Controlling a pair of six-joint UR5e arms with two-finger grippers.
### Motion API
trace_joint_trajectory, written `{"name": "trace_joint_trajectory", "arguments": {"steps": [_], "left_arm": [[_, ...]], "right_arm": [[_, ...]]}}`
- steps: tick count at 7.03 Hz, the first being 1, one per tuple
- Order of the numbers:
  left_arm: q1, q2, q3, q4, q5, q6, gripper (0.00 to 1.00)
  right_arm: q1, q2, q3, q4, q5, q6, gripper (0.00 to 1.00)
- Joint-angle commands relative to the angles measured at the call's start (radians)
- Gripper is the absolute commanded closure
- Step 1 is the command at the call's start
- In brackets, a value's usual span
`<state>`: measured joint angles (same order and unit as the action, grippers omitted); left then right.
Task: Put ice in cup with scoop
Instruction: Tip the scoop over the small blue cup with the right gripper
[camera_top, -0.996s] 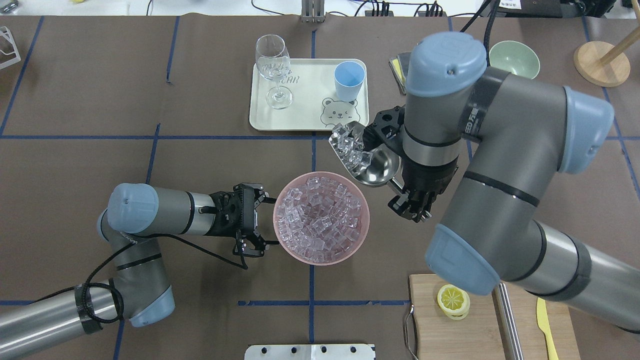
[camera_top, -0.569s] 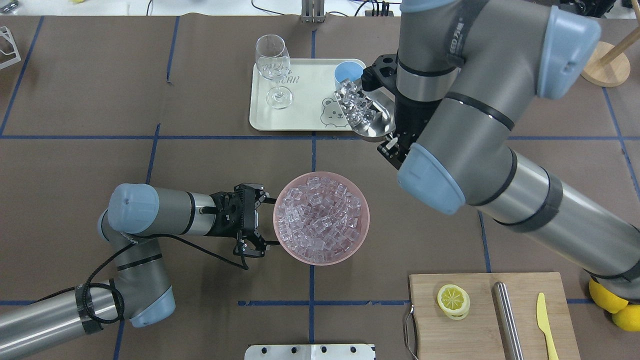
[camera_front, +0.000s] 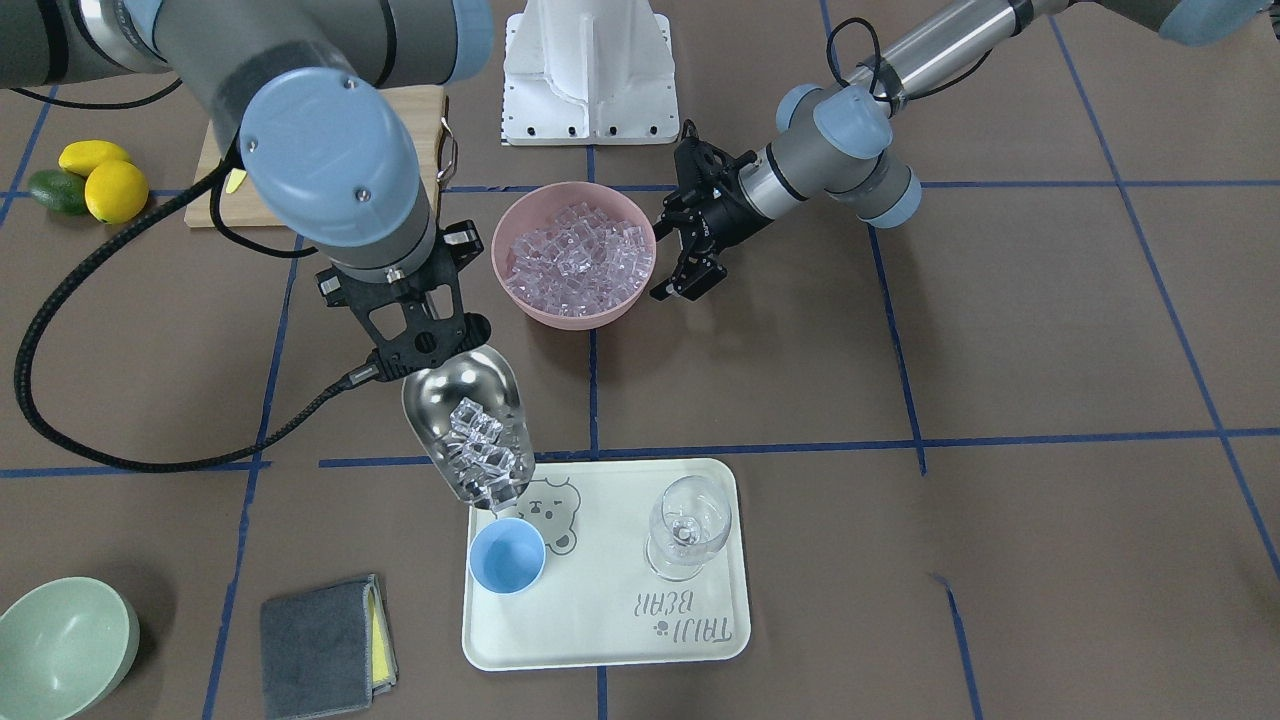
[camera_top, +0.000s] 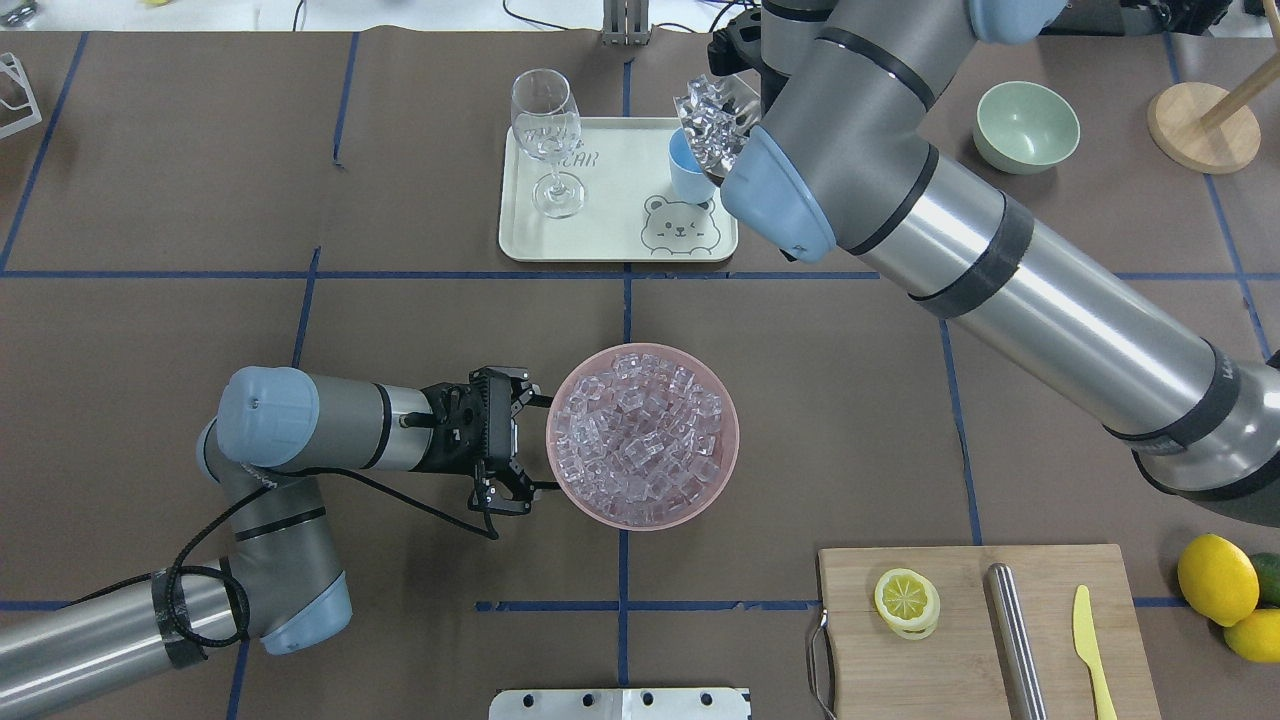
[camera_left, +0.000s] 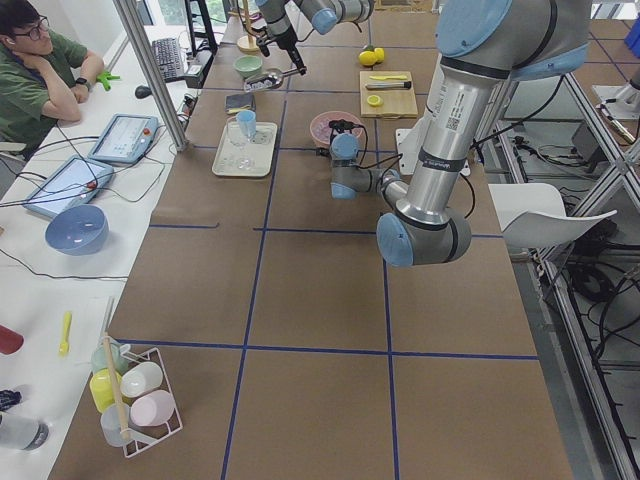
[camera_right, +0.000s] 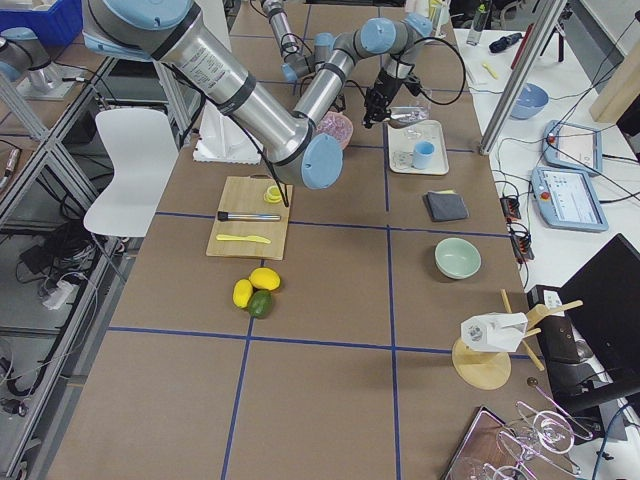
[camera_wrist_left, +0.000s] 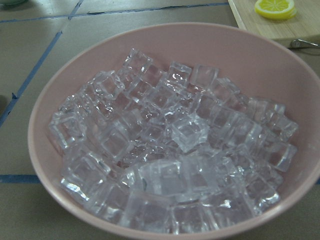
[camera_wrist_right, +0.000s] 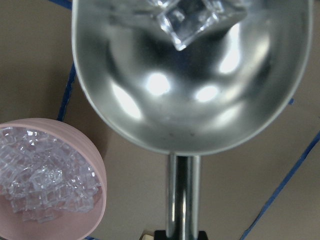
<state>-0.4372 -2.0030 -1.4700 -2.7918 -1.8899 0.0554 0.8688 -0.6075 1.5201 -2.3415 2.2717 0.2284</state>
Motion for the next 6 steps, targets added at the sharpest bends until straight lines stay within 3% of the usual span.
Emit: {"name": "trace_joint_trajectory", "arguments": {"steps": [1,5,6], "left_arm": [[0.000,-0.003,-0.001,0.000,0.000,-0.005,0.00],[0.002,0.003,-0.001,0.000,0.000,0.007,0.00],[0.000,0.006,-0.001,-0.011,0.000,0.011,0.00]], "right_arm": [[0.007,0.003,-0.098,0.068,-0.003,-0.038,1.00],[0.007,0.018,-0.178,0.080,0.005,-0.041,1.00],[0.007,0.073,-0.255,0.070,0.005,-0.043,1.00]]}}
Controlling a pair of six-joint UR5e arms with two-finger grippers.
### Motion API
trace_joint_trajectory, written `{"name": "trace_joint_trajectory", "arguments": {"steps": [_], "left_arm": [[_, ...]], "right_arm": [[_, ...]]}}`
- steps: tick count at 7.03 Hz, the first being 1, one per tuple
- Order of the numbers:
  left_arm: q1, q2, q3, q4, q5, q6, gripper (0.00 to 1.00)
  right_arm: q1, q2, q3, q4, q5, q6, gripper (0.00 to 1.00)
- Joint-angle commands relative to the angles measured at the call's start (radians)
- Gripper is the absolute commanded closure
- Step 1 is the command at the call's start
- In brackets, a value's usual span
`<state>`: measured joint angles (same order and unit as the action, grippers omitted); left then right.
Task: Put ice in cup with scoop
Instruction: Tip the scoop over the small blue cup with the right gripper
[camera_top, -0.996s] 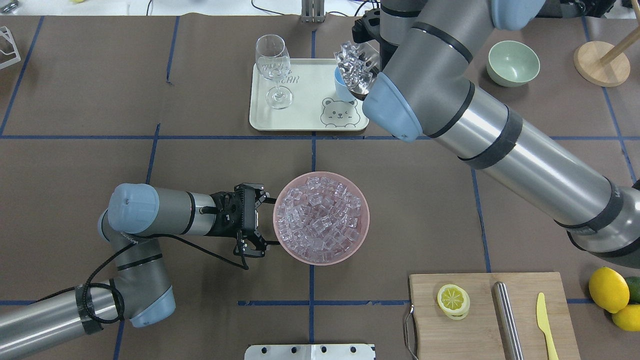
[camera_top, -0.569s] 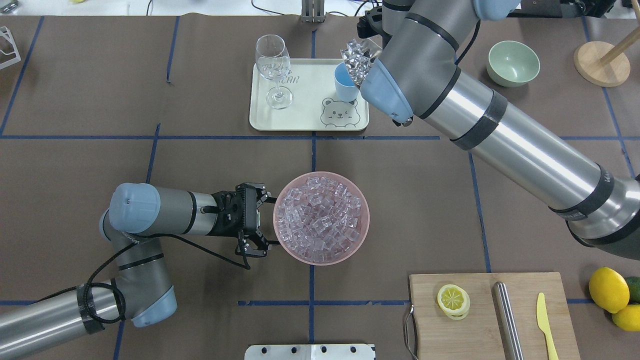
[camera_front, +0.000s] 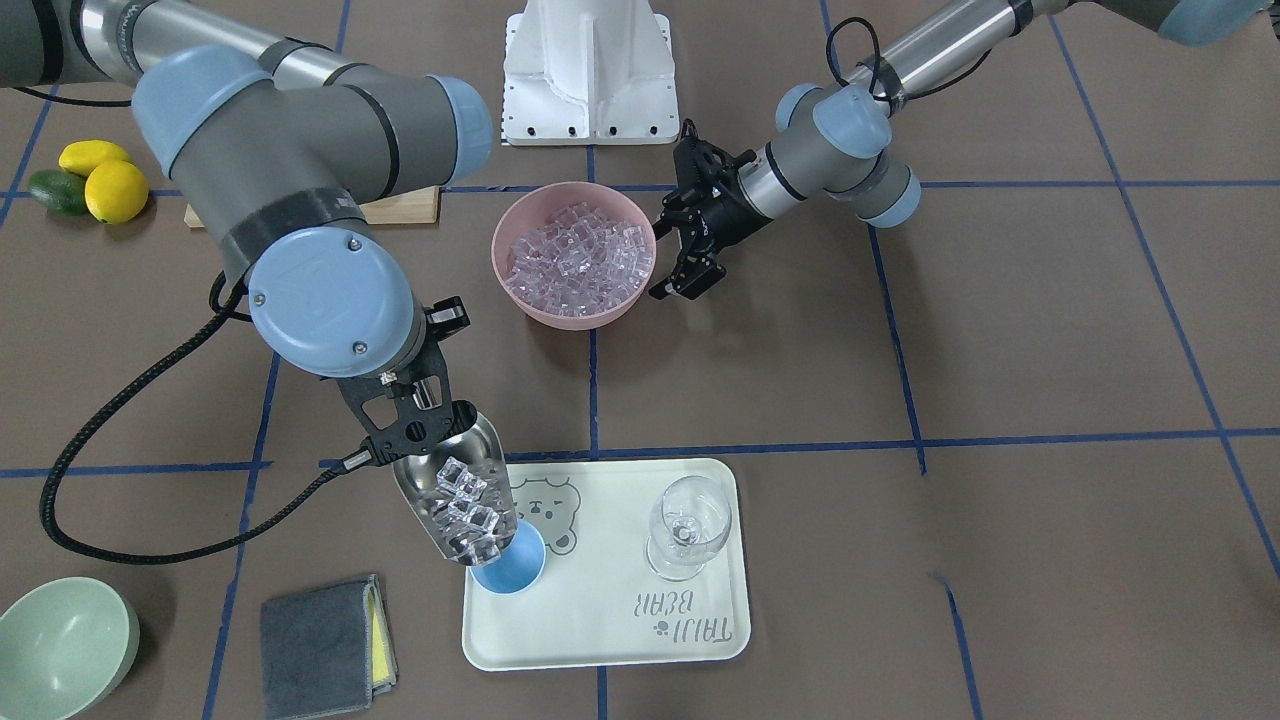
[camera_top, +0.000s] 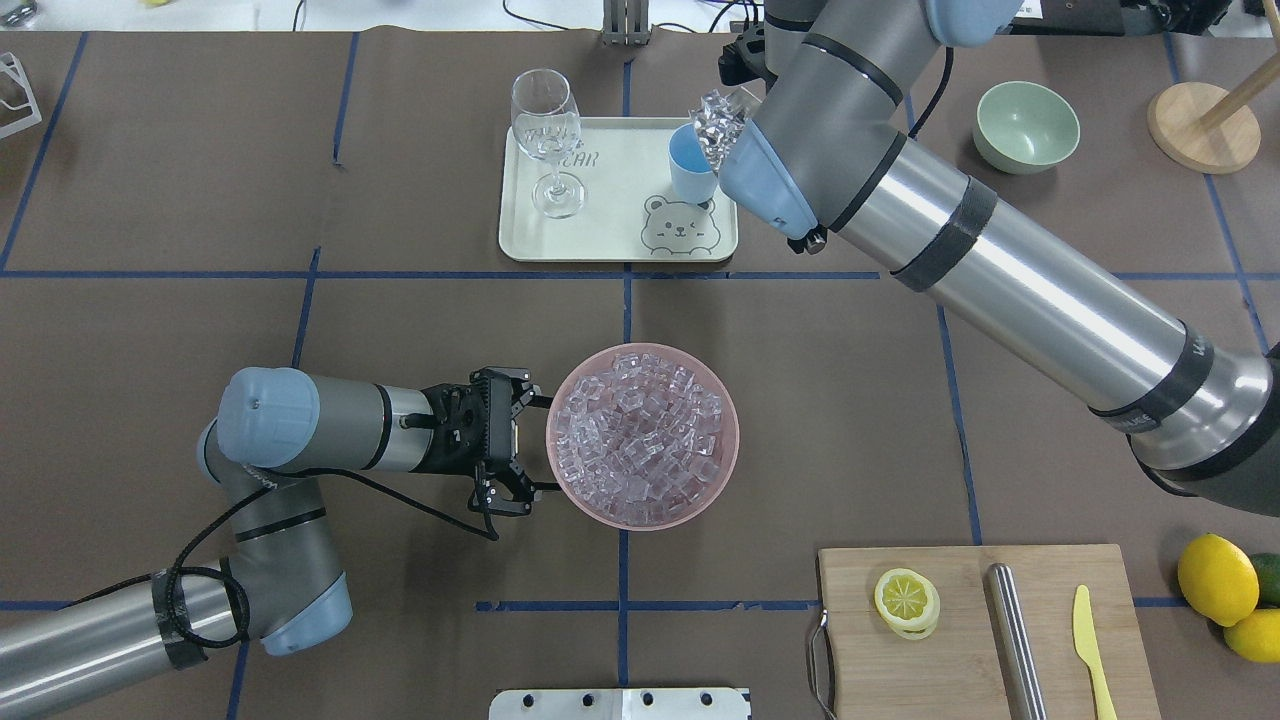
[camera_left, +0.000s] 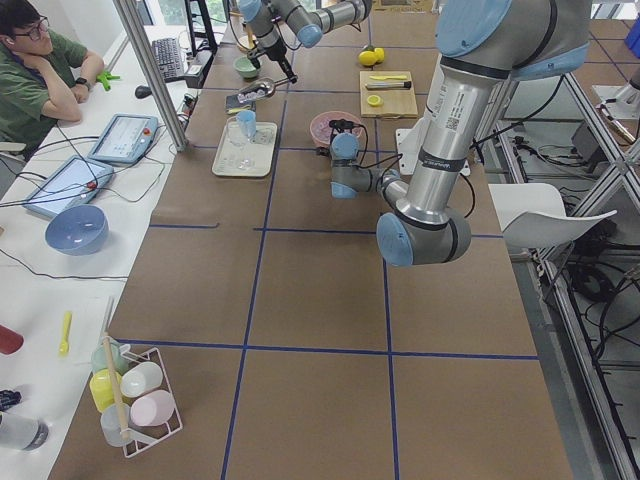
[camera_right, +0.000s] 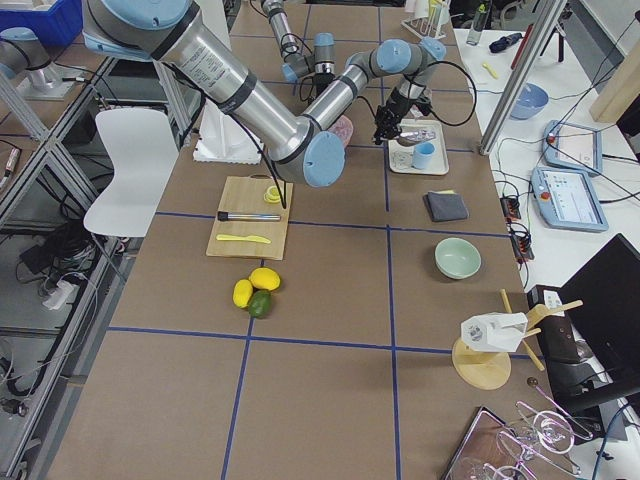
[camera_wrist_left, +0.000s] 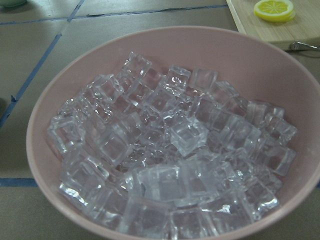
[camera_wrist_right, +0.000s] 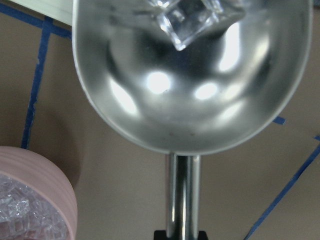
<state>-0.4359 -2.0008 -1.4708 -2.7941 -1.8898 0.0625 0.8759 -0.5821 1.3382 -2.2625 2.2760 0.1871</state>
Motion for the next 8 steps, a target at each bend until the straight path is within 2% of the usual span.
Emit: {"name": "trace_joint_trajectory", "arguments": {"steps": [1,3,4,8], "left_arm": [[-0.001,0.010,0.001,-0.065,0.000,-0.001,0.00],[0.000,0.010,0.003,-0.079,0.000,-0.003,0.00],[0.000,0.011,0.003,-0.079,0.002,-0.003,0.00],[0.000,0.010,0.001,-0.079,0.000,-0.001,0.00]], "right_arm": [[-0.001,0.088,-0.118,-0.052,-0.001,-0.012,1.00],[-0.001,0.123,-0.116,-0.242,-0.036,-0.137,1.00],[-0.003,0.136,-0.123,-0.290,-0.055,-0.167,1.00],[-0.006,0.191,-0.206,-0.353,-0.075,-0.272,1.00]]}}
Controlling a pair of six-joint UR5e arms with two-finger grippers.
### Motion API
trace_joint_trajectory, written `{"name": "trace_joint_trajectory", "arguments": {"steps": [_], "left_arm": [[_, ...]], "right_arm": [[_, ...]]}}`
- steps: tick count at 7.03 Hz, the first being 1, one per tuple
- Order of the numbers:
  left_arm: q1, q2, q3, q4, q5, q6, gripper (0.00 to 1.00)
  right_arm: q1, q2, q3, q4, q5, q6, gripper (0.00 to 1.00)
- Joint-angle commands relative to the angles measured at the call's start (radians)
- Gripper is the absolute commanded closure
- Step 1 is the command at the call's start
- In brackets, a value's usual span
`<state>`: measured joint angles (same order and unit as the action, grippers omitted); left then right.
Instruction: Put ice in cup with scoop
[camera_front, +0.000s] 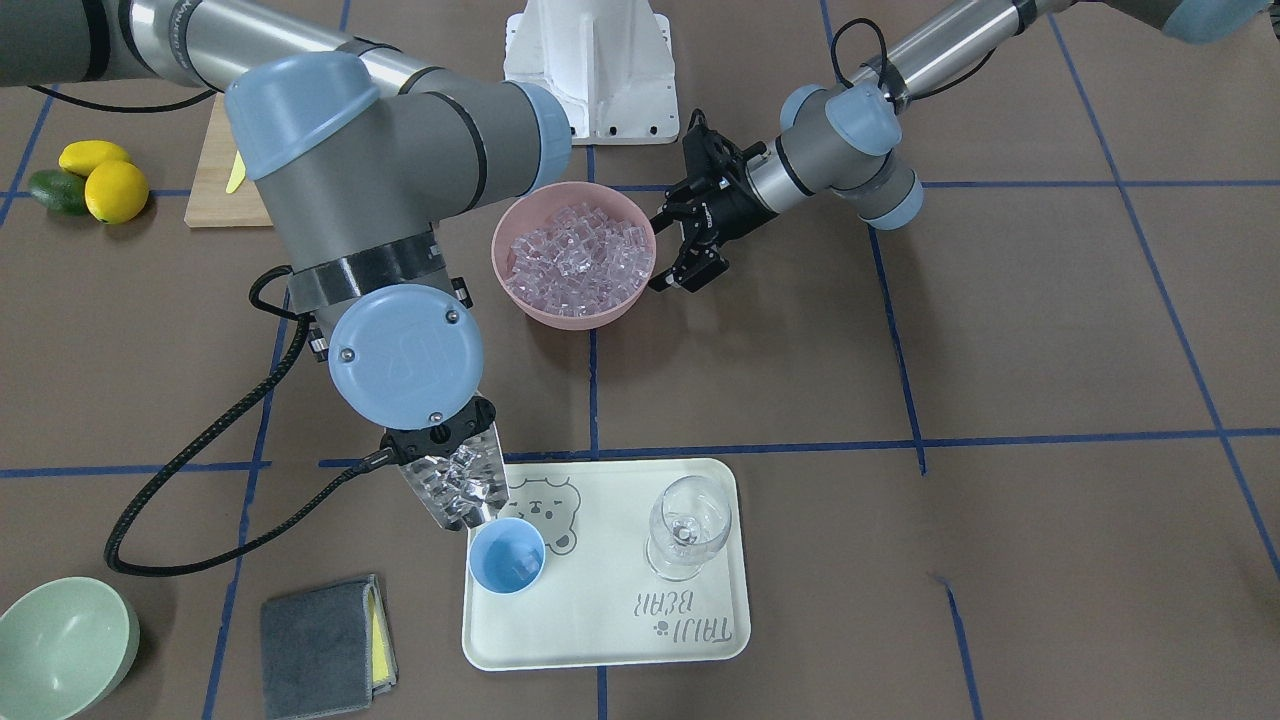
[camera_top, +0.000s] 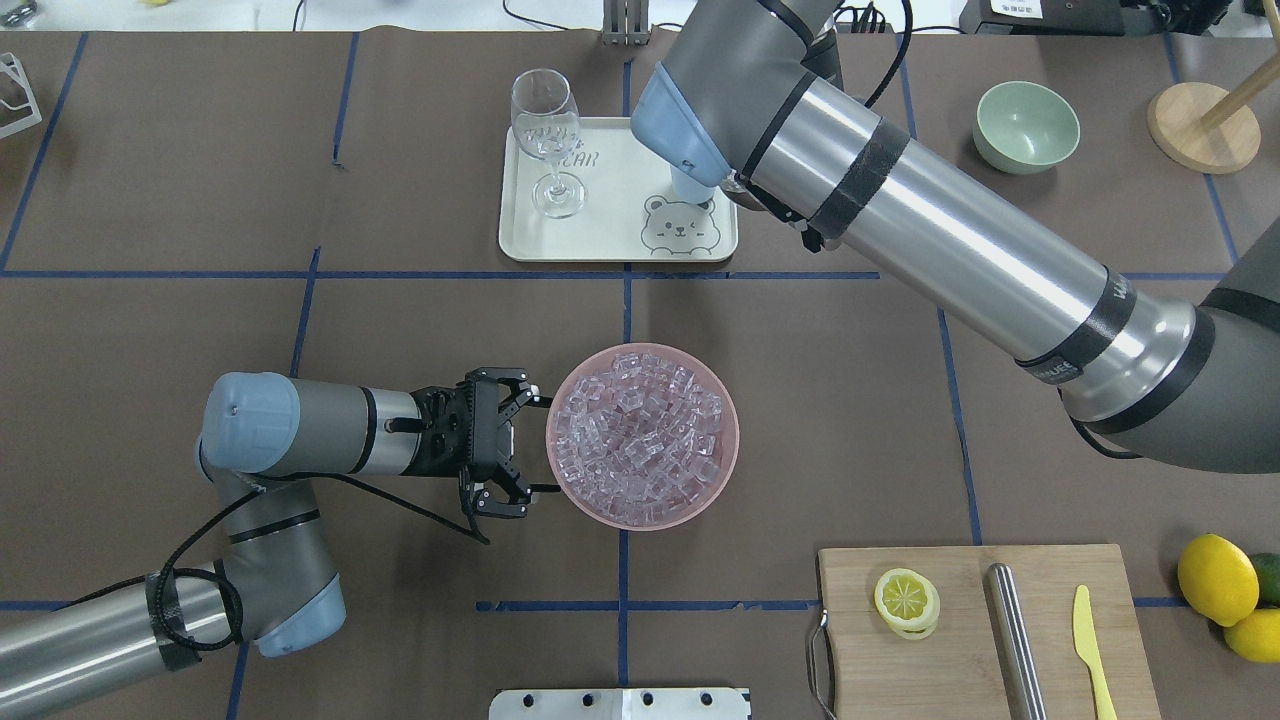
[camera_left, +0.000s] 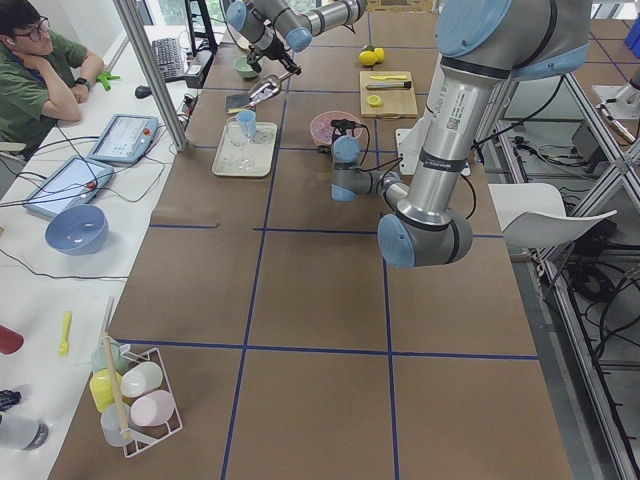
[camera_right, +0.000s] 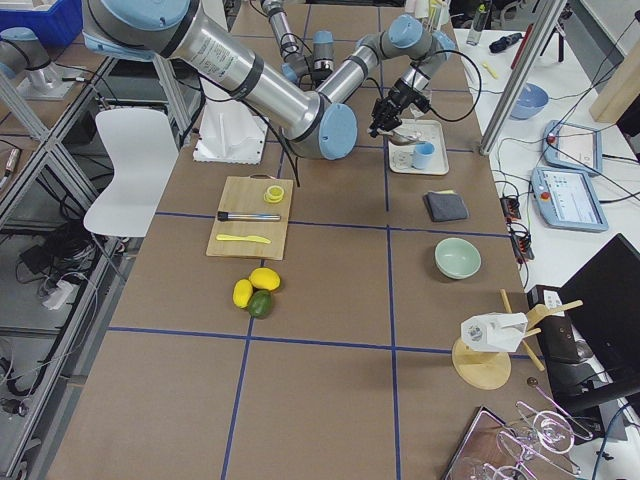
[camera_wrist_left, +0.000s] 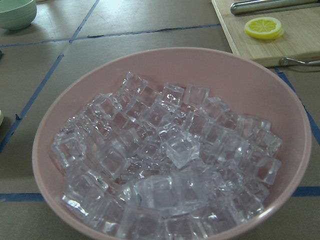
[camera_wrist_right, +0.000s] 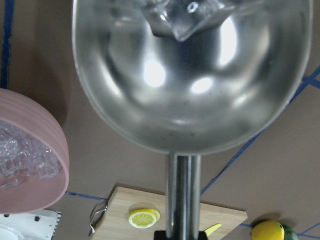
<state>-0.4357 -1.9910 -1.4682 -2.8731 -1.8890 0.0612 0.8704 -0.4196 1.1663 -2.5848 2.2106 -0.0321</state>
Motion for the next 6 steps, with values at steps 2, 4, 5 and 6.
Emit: {"name": "trace_joint_trajectory", "arguments": {"steps": [2,4,5,6], "left_arm": [[0.000,0.000,-0.001,0.000,-0.001,0.000,0.00],[0.000,0.000,-0.003,-0.002,-0.001,0.000,0.00],[0.000,0.001,-0.003,-0.002,-0.001,0.000,0.00],[0.000,0.003,-0.003,-0.002,-0.001,0.000,0.00]], "right_arm": [[0.008,0.110,-0.163,-0.044,-0.035,-0.098,1.00],[0.050,0.133,-0.233,-0.043,-0.049,-0.179,1.00],[0.056,0.154,-0.300,-0.040,-0.052,-0.204,1.00],[0.017,0.150,-0.304,-0.040,-0.095,-0.204,1.00]]}}
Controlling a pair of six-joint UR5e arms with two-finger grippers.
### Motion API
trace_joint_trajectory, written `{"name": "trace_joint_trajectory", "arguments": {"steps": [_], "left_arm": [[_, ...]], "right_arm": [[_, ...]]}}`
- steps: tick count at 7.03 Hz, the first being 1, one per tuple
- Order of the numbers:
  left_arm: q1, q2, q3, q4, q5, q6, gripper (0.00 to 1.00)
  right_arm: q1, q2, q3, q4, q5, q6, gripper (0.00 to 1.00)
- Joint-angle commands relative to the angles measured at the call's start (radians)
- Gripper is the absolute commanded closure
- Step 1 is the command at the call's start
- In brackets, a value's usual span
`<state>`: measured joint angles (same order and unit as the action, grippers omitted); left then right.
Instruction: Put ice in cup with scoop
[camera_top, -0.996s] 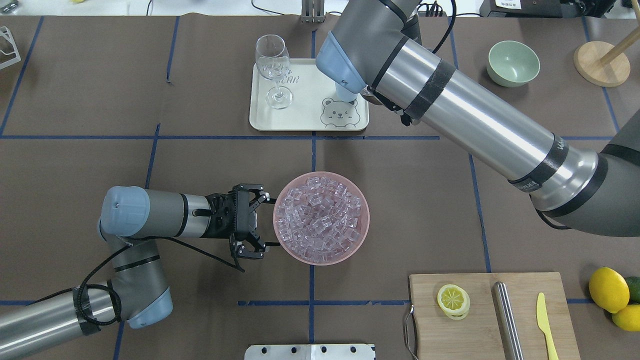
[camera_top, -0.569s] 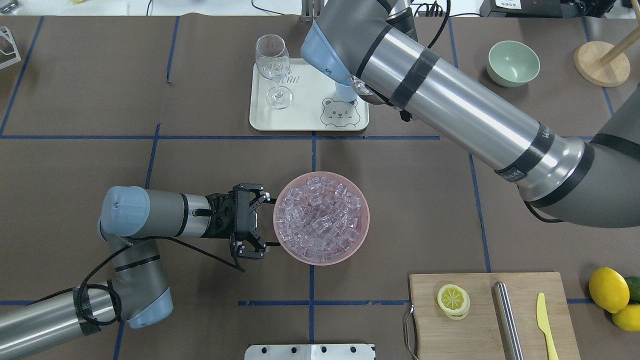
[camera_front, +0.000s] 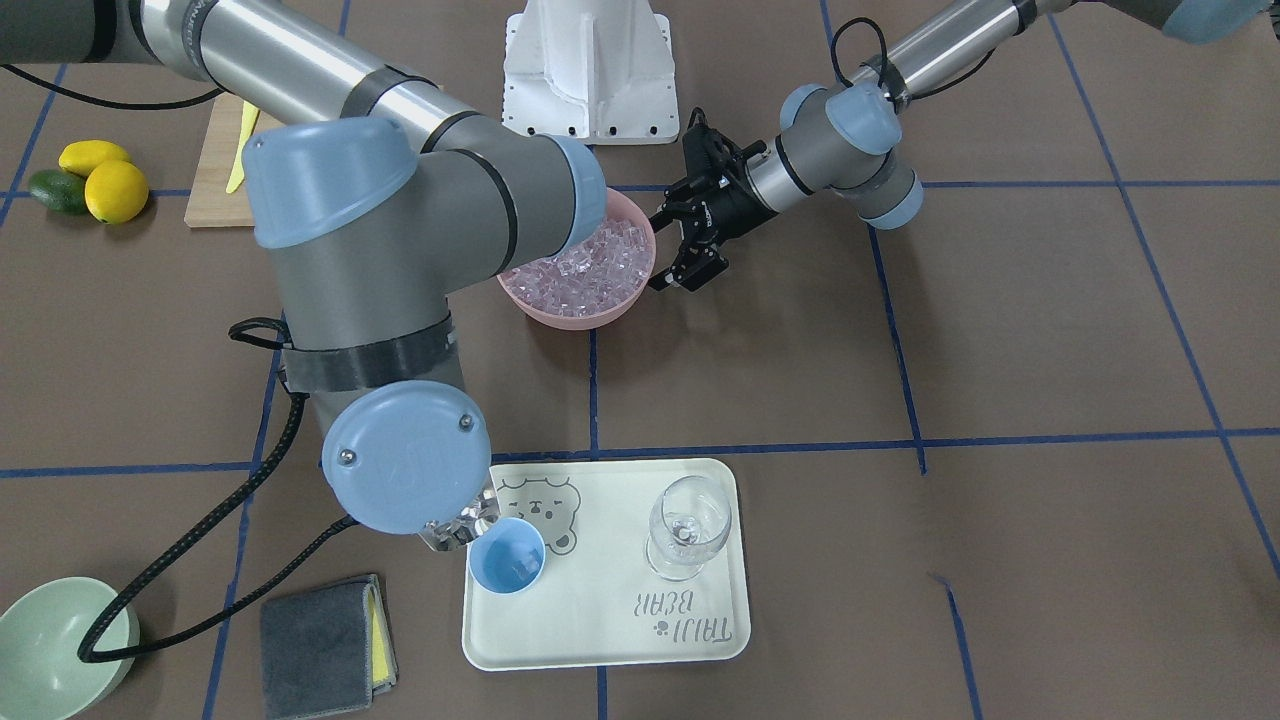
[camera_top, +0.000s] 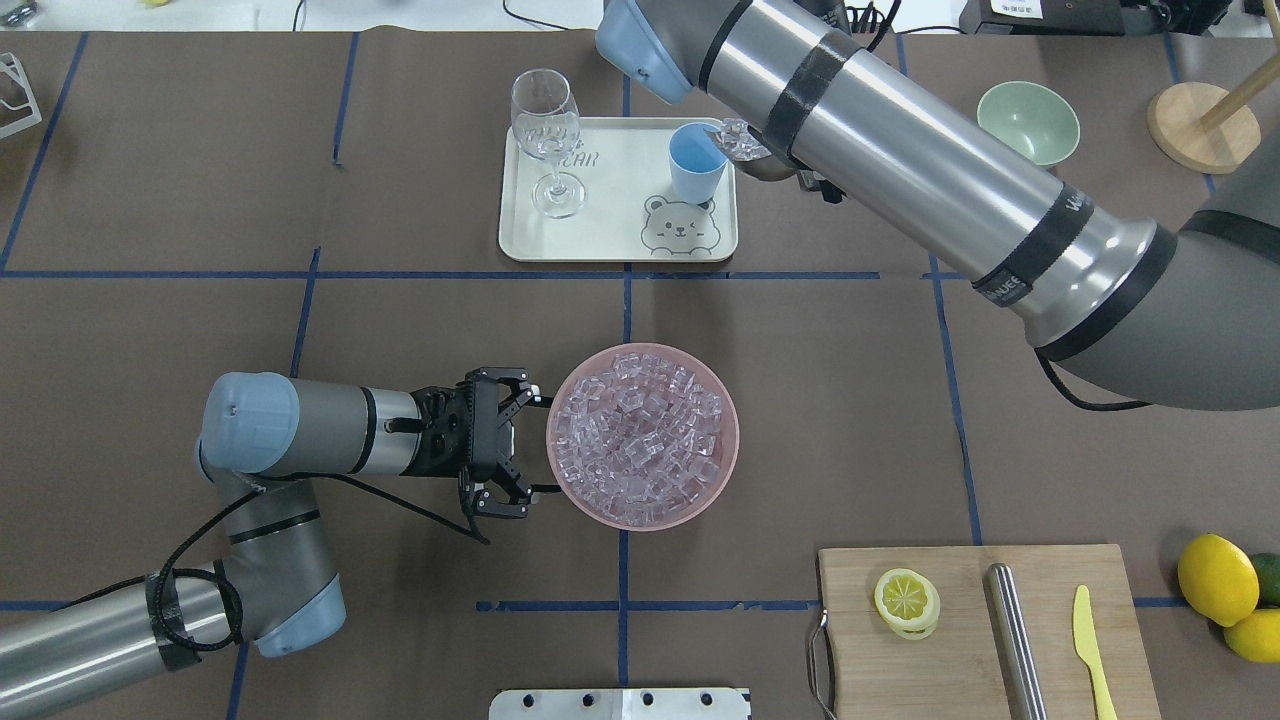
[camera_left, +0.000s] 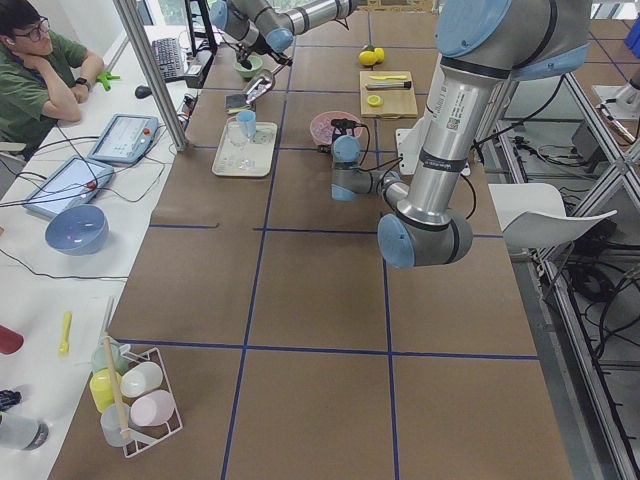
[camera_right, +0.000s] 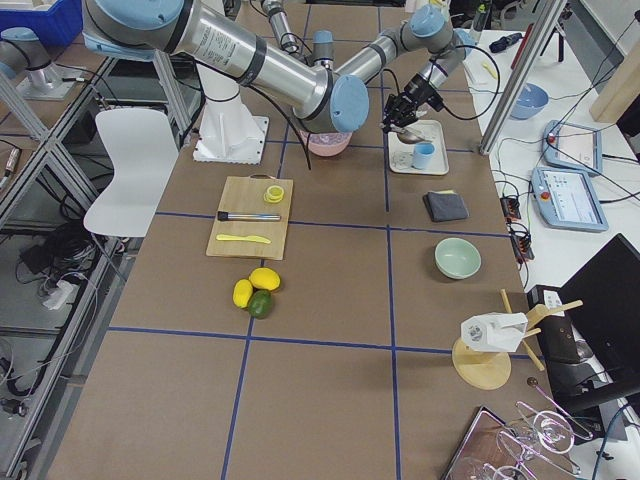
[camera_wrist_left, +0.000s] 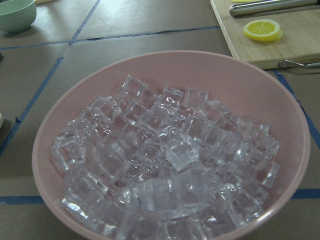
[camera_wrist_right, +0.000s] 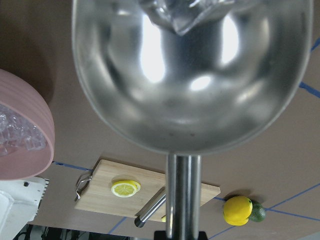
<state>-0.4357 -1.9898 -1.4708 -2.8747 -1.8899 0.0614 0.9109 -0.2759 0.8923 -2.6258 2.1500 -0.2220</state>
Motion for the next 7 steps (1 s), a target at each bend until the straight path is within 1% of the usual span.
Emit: {"name": "trace_joint_trajectory", "arguments": {"steps": [1,2,7], "left_arm": [[0.000,0.002,0.000,0.000,0.000,0.000,0.00],[0.000,0.002,0.000,0.000,0.000,0.000,0.00],[0.000,0.002,0.000,0.000,0.000,0.000,0.00]], "right_arm": [[0.008,0.033,-0.032,0.003,-0.030,-0.016,1.00],[-0.006,0.030,-0.055,0.010,-0.025,-0.016,1.00],[-0.010,0.027,-0.046,0.020,-0.027,-0.017,1.00]]}}
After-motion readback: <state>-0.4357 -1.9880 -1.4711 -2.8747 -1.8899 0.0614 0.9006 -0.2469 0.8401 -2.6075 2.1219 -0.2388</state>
